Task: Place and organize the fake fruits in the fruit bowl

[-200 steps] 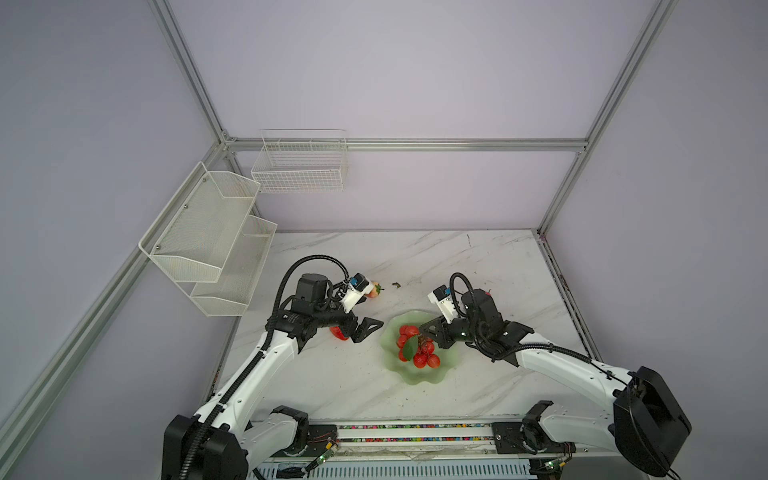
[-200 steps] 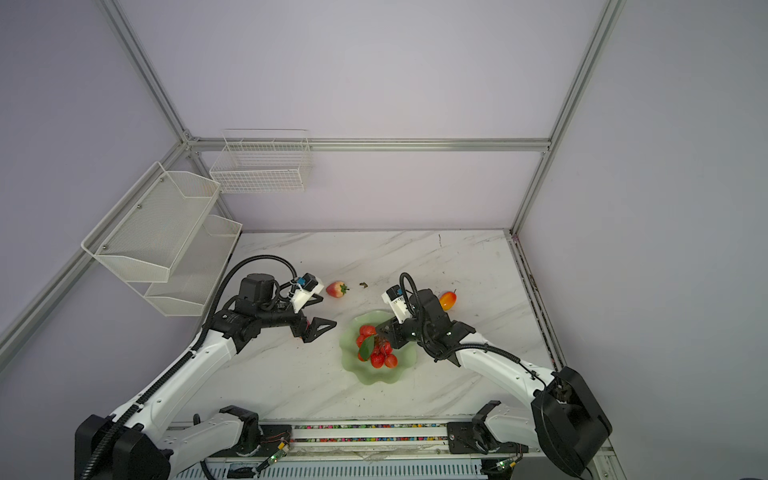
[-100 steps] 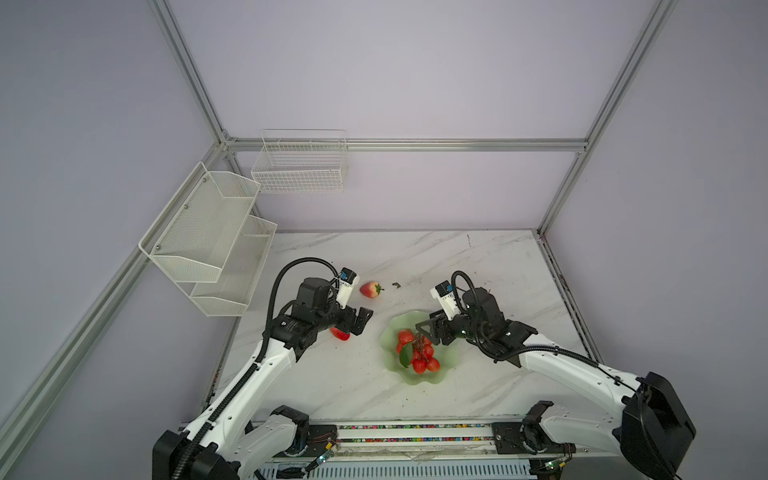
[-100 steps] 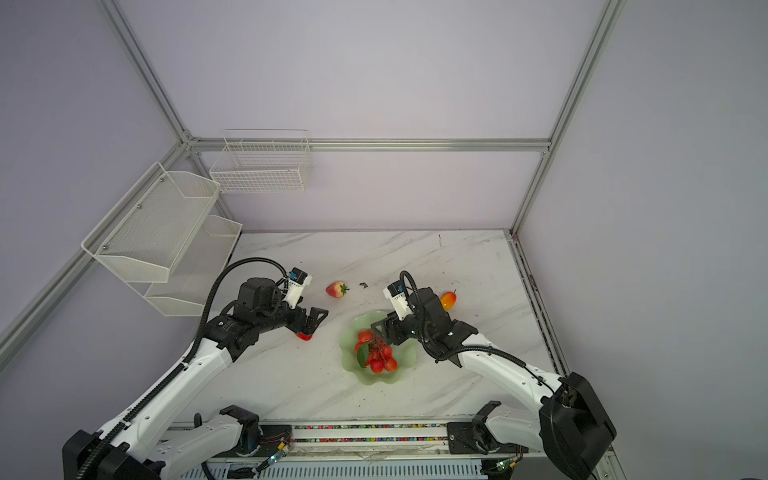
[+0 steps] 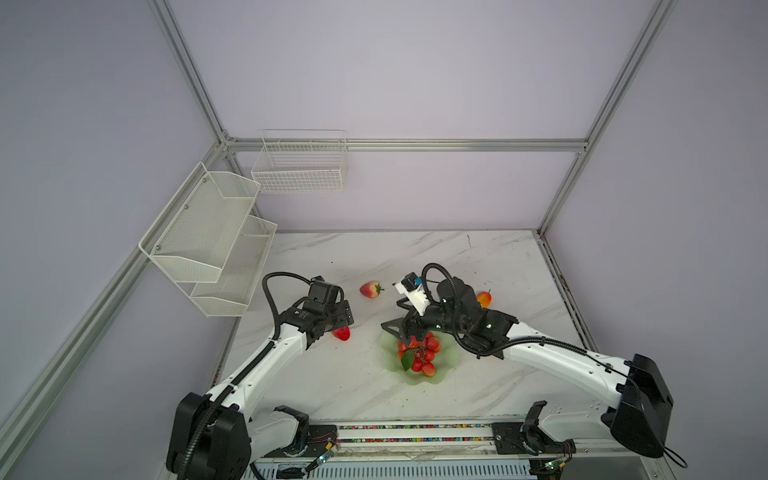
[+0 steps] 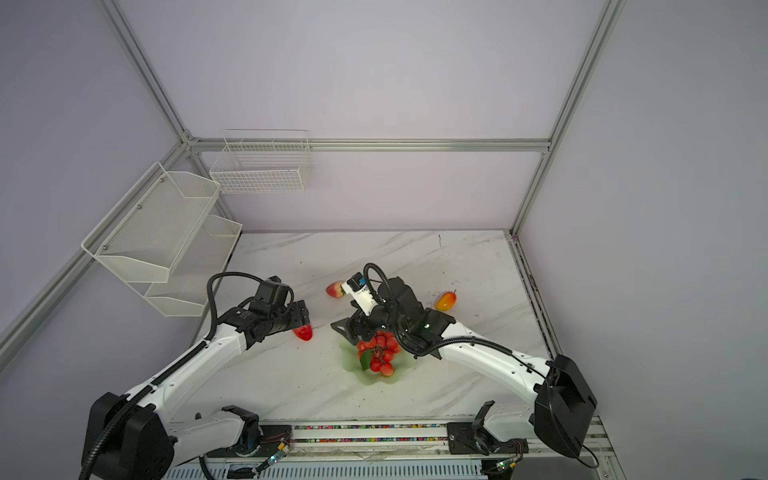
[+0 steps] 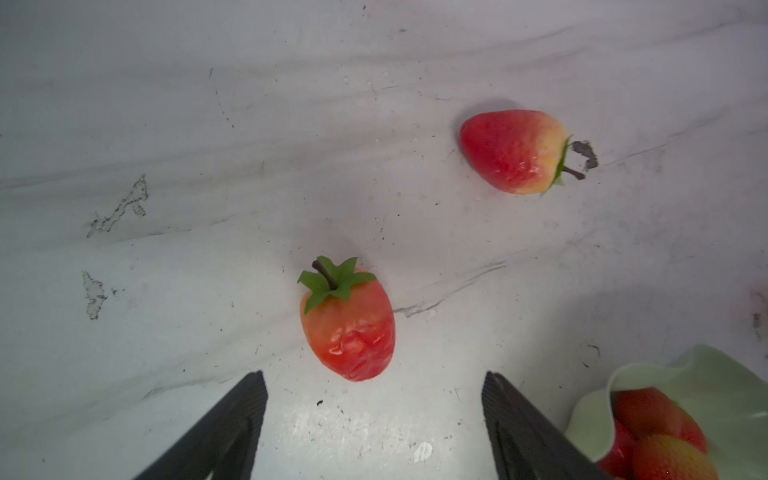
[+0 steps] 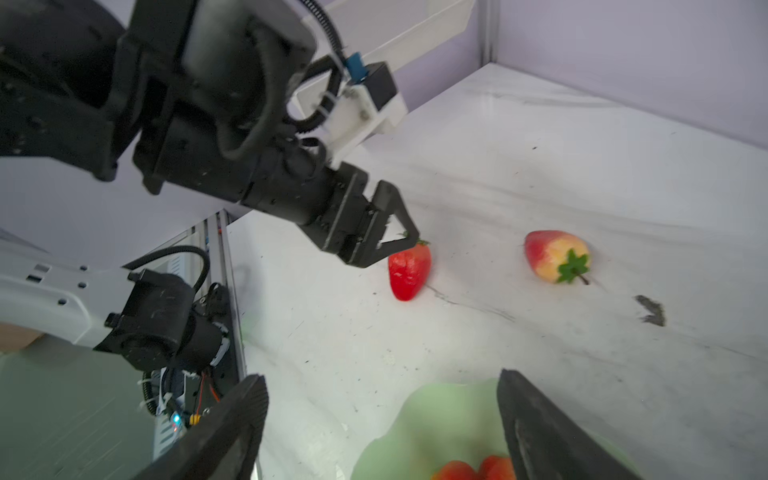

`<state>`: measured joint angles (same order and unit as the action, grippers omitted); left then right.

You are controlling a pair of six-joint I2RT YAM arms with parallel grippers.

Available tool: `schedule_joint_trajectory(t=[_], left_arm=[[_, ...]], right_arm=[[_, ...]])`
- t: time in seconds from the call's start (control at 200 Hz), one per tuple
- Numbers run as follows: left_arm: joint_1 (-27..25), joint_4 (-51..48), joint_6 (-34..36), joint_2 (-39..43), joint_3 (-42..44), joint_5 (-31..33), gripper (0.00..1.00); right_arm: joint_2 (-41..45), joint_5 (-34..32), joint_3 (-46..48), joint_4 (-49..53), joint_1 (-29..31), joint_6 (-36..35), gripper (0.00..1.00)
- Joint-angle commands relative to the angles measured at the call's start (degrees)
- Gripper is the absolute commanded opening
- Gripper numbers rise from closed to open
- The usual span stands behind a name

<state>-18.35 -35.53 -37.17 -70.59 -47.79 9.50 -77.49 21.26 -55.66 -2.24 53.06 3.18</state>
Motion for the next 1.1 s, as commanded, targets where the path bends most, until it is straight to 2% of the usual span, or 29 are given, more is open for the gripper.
schedule_joint_trajectory(t=[0.0, 0.225, 0.49, 0.62, 0.725, 0.83, 0.97, 1.095], left_arm=[[0.6, 0.0, -4.2, -2.8, -0.1, 2.3, 0.82], [1.6, 5.0, -4.3, -9.2, -0.2, 2.4, 0.77], [2.6, 9.6, -4.1, -16.5, -1.5, -0.7, 0.73], [2.6, 10.0, -4.1, -18.0, -2.0, -1.7, 0.65], [2.6, 10.0, -4.3, -15.9, -1.6, -2.1, 0.57], [1.8, 9.0, -3.2, -11.3, -1.8, -3.6, 0.51], [-3.3, 8.5, 0.2, -3.9, -3.7, -5.0, 0.49], [-9.1, 9.8, 4.5, -1.4, -6.9, -7.7, 0.49]], right_arm=[[-0.2, 2.4, 2.5, -6.5, 2.0, 0.9, 0.91], [-2.9, 6.5, 2.6, -7.6, 3.8, 0.2, 0.92], [-2.2, 6.1, 3.8, -8.2, 3.7, -0.2, 0.92], [-2.6, 6.0, 3.7, -7.5, 3.8, -0.3, 0.92], [-1.6, 5.9, 4.0, -7.1, 3.7, -0.4, 0.92], [0.4, 1.9, 4.8, -5.8, 3.6, 1.3, 0.93], [3.9, -1.2, 7.4, -5.2, 1.7, 3.4, 0.96], [7.4, -2.7, 9.6, -4.2, -1.1, 6.9, 0.96]])
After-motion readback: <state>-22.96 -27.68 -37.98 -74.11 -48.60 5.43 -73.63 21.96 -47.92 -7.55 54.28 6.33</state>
